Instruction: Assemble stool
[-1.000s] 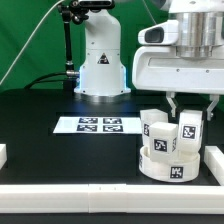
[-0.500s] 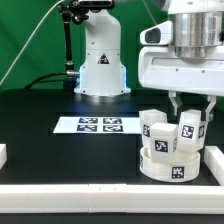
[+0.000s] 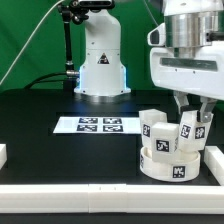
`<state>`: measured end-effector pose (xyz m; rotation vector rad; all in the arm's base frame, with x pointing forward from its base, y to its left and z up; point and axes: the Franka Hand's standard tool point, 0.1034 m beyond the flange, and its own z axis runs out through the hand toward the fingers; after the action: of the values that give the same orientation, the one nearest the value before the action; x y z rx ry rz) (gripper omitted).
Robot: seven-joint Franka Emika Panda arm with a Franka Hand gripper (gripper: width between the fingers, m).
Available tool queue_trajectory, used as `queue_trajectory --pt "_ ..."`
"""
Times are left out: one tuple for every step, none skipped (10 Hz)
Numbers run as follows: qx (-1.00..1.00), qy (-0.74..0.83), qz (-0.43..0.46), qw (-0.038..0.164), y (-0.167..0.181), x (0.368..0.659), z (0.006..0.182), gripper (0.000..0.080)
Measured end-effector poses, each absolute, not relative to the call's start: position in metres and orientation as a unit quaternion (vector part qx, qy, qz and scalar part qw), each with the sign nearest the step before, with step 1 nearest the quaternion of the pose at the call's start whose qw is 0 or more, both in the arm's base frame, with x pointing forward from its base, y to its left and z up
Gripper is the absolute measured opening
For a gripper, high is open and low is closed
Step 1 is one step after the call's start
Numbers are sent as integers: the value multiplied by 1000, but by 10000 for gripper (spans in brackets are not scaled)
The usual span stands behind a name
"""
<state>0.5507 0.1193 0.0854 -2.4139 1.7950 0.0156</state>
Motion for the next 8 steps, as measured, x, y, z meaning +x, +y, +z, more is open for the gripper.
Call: queue_trajectory --pt "-754 652 5 82 119 551 85 337" --pt "-715 693 -1 98 119 552 85 337" --pt "-669 734 -7 116 118 553 86 337" --pt "-622 772 -7 132 118 553 86 337" --pt "-586 798 0 141 118 553 86 337" --pt "-563 814 7 146 116 552 86 337" --pt "-543 826 12 150 114 552 86 337" --pt "-530 834 14 150 115 552 86 337"
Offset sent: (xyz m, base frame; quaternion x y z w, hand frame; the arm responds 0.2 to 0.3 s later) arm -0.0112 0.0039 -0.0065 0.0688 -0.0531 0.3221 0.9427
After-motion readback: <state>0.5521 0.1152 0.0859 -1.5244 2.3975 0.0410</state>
